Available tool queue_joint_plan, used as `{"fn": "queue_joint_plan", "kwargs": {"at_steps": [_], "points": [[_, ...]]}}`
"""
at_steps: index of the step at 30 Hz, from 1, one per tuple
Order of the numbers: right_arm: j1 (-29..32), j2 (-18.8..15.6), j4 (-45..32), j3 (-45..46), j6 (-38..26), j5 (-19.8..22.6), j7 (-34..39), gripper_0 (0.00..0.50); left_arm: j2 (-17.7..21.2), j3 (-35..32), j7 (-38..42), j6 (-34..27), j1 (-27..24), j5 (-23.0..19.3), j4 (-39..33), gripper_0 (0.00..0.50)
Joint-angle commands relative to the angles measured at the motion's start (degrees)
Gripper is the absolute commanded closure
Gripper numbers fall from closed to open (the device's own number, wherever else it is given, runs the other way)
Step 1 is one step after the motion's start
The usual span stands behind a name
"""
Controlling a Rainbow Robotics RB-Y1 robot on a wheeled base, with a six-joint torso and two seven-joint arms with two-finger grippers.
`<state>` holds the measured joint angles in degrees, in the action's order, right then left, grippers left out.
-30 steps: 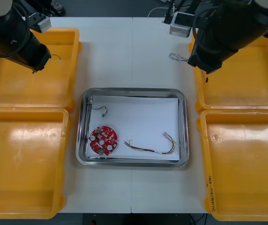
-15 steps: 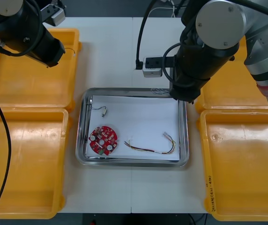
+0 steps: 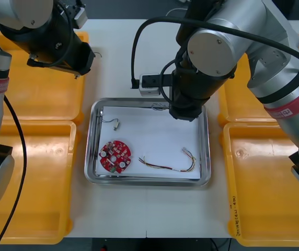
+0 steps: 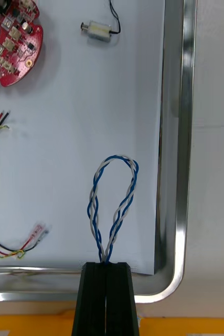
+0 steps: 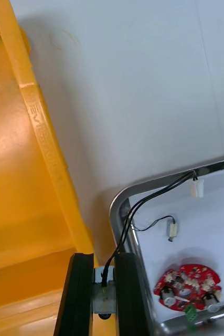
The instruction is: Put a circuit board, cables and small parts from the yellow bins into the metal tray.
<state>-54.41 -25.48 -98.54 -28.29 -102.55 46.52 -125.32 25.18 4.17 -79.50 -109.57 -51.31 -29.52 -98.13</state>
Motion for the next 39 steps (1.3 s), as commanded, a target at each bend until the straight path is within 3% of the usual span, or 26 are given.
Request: {"fn": "queue_joint_plan", "kwargs": {"at_steps": [1,4,13,27,39], "points": [[-0.3,1.6,1.2,-3.5,3.3,-2.3,0.8,0.5,-0.9,2.5,2.2,-0.4,-0.2,0.3,-2.7,0.5],[-0.3,1.6,2.0,-5.9,5.8,-3.9,1.0,0.5,-0.8,2.9,2.9,-0.4,0.2,0.5,-3.1,0.5],[0.0,2.4,6.5,-7.9,10.5,-3.5,0.3,0.5,-0.8,2.9,3.6,-0.4,0.5,0.7,-3.3,0.5],[5.5,2.4,6.5,-9.9,16.5,-8.1,-0.9,0.5,-0.7,2.9,3.7,-0.4,0.5,0.8,-3.3,0.5],[7.5,2.0,6.5,-10.0,19.3,-8.9,-1.9,0.5,-0.7,2.9,3.9,-0.4,0.6,0.7,-3.5,0.5]]}}
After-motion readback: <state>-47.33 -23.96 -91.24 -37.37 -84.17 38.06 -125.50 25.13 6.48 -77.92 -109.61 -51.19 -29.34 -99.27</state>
